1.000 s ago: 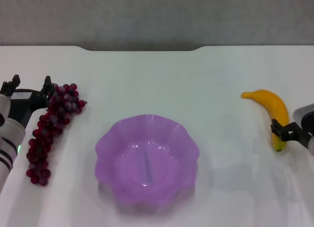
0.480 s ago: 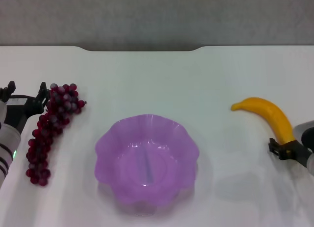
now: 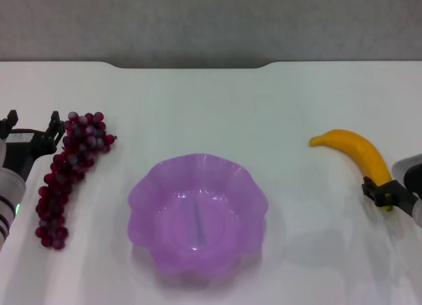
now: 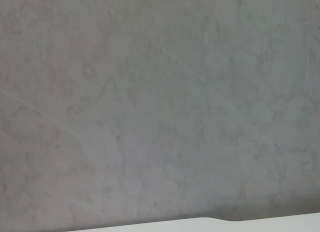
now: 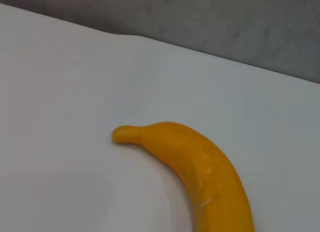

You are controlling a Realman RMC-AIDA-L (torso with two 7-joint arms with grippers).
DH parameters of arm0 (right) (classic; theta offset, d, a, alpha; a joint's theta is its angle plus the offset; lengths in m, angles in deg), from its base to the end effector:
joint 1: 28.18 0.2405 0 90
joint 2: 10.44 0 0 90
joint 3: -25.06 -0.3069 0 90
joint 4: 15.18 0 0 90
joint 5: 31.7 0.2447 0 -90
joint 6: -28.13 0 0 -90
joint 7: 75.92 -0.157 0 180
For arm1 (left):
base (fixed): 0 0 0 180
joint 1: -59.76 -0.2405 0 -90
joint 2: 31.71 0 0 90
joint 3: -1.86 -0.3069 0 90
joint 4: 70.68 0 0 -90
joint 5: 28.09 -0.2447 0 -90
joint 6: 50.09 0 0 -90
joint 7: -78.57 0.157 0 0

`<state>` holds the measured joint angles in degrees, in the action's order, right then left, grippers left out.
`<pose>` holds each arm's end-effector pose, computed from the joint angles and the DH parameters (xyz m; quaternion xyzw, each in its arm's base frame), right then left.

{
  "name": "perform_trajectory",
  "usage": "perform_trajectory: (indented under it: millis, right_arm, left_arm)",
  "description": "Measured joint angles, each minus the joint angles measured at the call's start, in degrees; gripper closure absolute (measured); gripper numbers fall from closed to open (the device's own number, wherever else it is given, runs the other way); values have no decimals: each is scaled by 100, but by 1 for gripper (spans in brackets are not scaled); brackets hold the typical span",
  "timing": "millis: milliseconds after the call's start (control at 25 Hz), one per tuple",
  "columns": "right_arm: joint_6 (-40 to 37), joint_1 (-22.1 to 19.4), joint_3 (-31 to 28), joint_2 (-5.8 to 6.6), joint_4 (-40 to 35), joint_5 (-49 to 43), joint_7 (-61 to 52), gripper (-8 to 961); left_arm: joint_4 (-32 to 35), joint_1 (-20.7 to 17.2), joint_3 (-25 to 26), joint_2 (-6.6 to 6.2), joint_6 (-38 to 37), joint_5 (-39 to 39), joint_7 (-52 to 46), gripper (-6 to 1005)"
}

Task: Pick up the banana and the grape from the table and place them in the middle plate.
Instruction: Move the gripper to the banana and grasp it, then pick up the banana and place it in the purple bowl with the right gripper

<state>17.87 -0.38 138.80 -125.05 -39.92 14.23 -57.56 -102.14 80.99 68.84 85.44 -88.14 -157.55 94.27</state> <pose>0.4286 0.4263 -0.0858 -0.7761 0.3402 -0.0216 0.5306 -0.3849 0.4225 -0.0522 -0.6736 -0.2960 -0.1865 0.6510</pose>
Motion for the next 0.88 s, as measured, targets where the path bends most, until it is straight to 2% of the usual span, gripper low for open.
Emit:
perform_trajectory:
  millis: [720, 880]
  right_arm:
    - [-55, -15, -287, 8, 60, 3, 14, 474]
    - [-68, 6, -298, 12, 77, 4, 16, 478]
  left_arm:
    - [9, 4, 0, 0, 0, 0, -6, 199]
    - [9, 4, 0, 0, 0, 0, -6, 199]
